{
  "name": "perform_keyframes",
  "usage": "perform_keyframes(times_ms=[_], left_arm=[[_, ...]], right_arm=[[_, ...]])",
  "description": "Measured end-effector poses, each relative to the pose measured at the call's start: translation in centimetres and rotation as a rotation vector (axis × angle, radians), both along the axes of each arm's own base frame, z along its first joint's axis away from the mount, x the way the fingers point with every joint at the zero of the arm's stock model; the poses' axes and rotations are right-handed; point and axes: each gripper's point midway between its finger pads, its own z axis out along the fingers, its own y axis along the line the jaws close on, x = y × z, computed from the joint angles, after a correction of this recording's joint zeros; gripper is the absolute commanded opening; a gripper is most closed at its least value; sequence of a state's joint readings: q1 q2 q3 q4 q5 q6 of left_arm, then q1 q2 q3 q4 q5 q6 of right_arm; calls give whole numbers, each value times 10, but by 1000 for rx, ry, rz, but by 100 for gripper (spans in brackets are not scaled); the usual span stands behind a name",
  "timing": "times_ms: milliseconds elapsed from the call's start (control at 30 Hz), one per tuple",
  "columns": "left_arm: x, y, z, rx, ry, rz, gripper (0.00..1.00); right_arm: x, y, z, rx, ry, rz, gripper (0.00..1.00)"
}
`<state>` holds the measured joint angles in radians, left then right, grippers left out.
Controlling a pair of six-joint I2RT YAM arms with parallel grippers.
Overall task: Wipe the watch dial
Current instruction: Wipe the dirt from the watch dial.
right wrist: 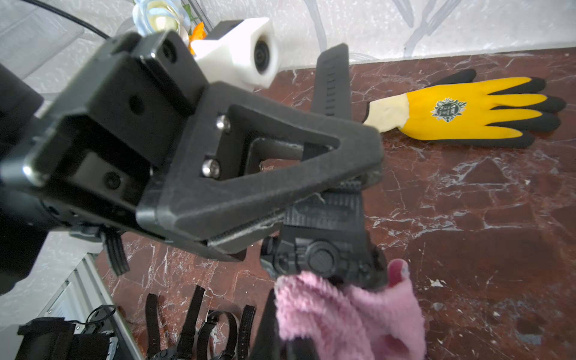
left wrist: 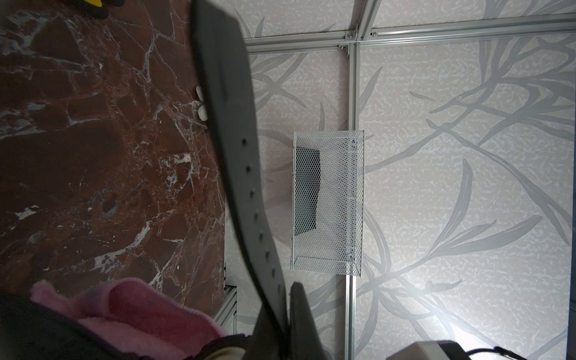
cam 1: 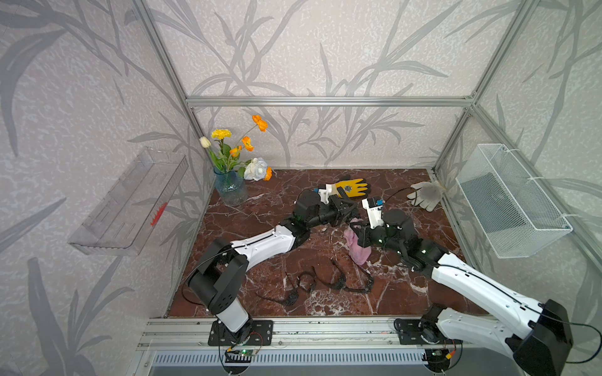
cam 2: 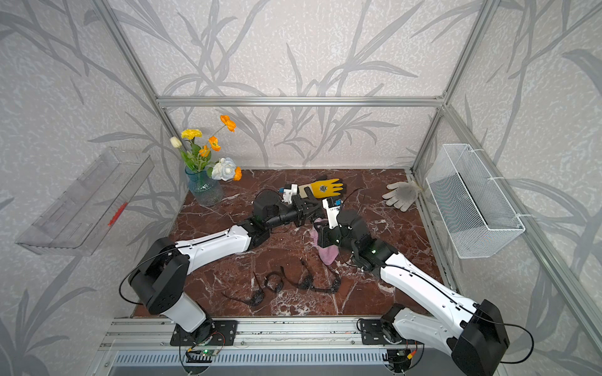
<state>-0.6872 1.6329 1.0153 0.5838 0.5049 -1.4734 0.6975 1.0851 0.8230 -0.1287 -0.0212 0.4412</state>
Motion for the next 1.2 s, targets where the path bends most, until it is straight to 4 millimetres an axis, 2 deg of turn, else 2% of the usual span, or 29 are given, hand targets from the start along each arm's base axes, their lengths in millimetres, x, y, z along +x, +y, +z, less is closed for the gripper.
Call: perform_keyframes(times_ms=[300, 433, 800, 1033, 1200], left_arm=[[0, 0, -1, 2, 3, 5, 0], [0, 0, -1, 2, 3, 5, 0], [0, 2, 2, 2, 2, 6, 0], [-1, 2, 2, 1, 3, 5, 0], [-1, 1, 5, -10, -7, 3, 0]], right_arm=[[9, -25, -3, -96, -10, -135, 0], [9, -23, -2, -91, -15, -114, 0], [-4, 9, 8, 36, -36, 82, 0], [0, 1, 7, -14, -42, 26, 0], [3, -10, 17, -92, -64, -47, 0]])
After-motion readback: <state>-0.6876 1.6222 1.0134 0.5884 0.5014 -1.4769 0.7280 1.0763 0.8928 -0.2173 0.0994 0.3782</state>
